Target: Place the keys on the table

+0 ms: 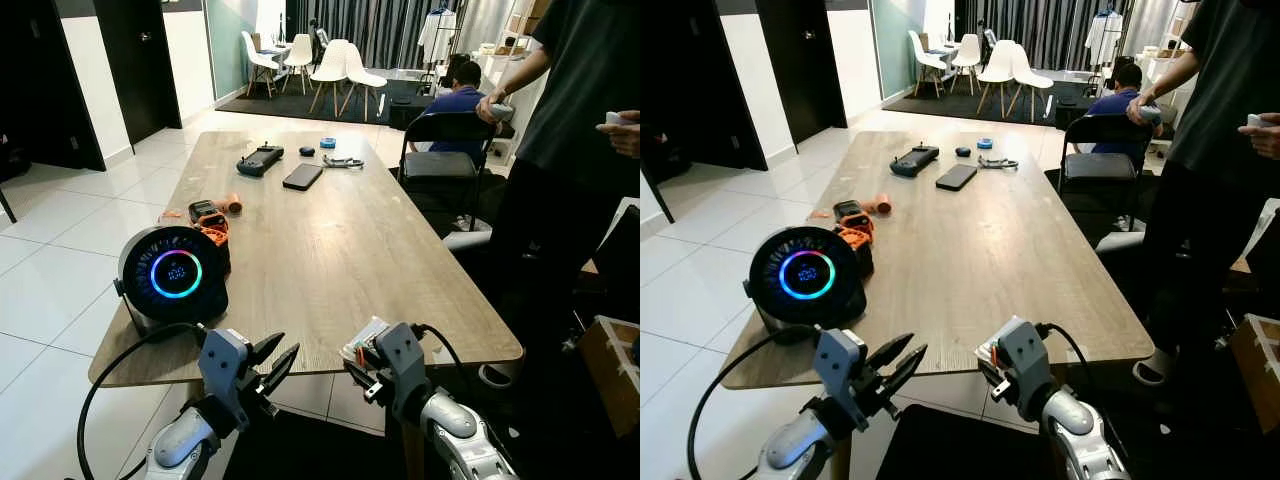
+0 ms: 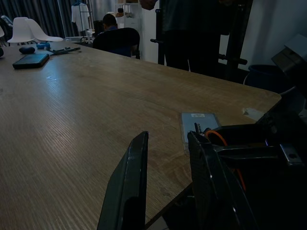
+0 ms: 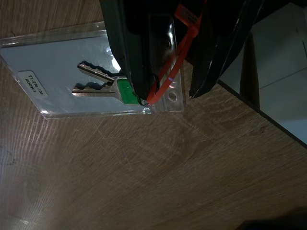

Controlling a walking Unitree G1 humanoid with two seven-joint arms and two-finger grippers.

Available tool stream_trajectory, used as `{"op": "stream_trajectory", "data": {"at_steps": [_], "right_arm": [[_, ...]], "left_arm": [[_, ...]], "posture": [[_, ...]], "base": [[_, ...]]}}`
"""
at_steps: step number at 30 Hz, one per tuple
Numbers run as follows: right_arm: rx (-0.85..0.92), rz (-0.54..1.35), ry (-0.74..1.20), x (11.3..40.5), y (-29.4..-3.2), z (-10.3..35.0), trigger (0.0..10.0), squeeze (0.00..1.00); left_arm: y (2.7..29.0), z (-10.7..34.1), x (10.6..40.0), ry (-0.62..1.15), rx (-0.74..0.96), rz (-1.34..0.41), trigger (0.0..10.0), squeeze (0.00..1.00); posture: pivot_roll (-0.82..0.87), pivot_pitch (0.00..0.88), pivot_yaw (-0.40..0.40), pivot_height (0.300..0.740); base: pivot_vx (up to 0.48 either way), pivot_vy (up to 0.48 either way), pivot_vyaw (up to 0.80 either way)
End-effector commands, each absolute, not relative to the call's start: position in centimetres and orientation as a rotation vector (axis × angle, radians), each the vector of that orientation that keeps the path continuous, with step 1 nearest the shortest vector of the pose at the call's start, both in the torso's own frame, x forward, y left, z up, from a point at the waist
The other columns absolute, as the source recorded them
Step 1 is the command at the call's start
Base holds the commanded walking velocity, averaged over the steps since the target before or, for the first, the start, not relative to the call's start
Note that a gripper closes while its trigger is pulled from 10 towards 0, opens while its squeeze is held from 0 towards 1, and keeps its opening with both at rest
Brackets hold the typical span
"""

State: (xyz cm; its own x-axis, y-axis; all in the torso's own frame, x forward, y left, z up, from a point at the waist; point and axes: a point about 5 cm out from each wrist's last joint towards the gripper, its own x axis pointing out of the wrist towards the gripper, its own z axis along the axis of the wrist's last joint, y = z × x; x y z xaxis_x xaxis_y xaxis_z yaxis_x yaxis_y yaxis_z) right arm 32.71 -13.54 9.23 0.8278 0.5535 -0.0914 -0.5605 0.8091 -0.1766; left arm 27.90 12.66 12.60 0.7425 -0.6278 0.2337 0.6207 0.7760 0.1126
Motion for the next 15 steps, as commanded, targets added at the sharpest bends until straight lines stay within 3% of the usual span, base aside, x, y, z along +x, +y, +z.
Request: {"op": "stream_trajectory", "data": {"at_steps": [1, 15], "right_arm": [[-0.205, 0.6, 0.061, 32.42, -13.78, 8.55, 10.0, 0.0], [-0.187, 0.605, 0.033, 32.48, -13.67, 8.99, 10.0, 0.0]], "left_arm": [[13.09, 12.49, 27.7, -0.254, 0.047, -0.686, 10.0, 0.0], [13.07, 12.58, 27.75, -0.258, 0.047, -0.687, 10.0, 0.0]], "posture": [[0.04, 0.11, -0.026, 0.74], [0.04, 0.105, -0.027, 0.74]], "base": [[0.0, 0.0, 0.0], [0.0, 0.0, 0.0]]}}
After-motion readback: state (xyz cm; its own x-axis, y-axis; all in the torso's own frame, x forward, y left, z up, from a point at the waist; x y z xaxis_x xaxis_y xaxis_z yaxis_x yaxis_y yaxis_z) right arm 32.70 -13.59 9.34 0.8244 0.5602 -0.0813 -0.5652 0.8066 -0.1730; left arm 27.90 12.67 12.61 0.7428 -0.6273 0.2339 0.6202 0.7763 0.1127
